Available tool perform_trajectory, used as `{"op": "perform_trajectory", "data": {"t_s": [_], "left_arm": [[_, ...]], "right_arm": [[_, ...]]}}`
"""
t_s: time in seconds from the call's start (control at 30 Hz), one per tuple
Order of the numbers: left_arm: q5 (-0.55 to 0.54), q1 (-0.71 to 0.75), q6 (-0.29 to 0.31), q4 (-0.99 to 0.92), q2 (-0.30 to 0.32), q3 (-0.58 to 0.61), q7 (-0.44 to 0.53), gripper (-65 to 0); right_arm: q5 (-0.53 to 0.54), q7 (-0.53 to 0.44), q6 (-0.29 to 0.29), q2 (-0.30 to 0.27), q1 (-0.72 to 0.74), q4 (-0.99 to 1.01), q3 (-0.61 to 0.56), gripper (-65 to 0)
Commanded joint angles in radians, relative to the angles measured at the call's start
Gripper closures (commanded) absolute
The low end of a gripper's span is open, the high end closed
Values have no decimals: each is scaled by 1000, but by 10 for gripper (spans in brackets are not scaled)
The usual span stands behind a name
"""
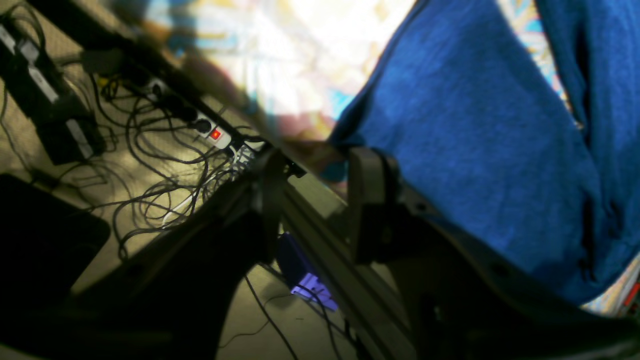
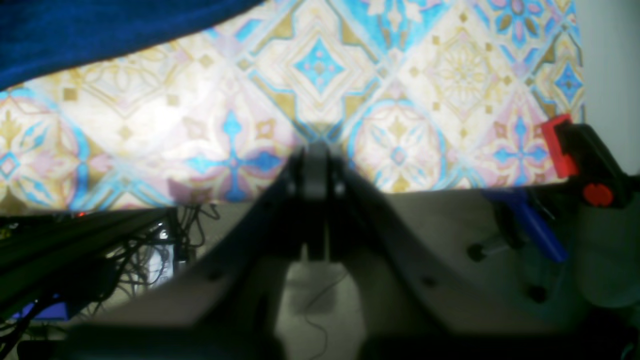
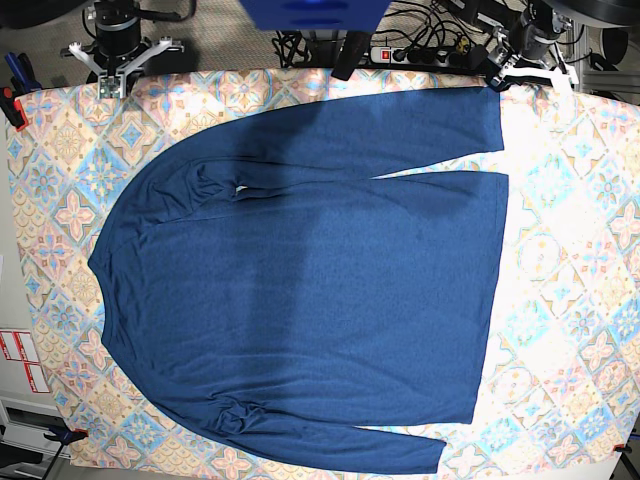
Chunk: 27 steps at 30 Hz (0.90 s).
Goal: Fold the T-shirt properly
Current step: 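Move the left gripper down to the shirt hem corner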
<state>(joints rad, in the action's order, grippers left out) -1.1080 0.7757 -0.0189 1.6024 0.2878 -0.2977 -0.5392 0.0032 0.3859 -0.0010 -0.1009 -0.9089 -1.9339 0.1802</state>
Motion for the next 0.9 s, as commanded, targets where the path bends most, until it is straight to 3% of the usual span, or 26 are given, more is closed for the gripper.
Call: {"op": "perform_trajectory", "data": {"t_s": [0.0,0.7,0.87], "left_arm": [[-11,6,15,9,8,-5,6,-213],[-14,-43,15,14,8,-5,6,-213],[-13,-91,15,9,6,-7,-89,-213]], "right_arm": [[-2,-20,-6,-6,-11,-20,5,0],[-2,-20,-6,-6,-13,-20,5,0],[-2,-20,-6,-4,-13,-20,5,0]]}}
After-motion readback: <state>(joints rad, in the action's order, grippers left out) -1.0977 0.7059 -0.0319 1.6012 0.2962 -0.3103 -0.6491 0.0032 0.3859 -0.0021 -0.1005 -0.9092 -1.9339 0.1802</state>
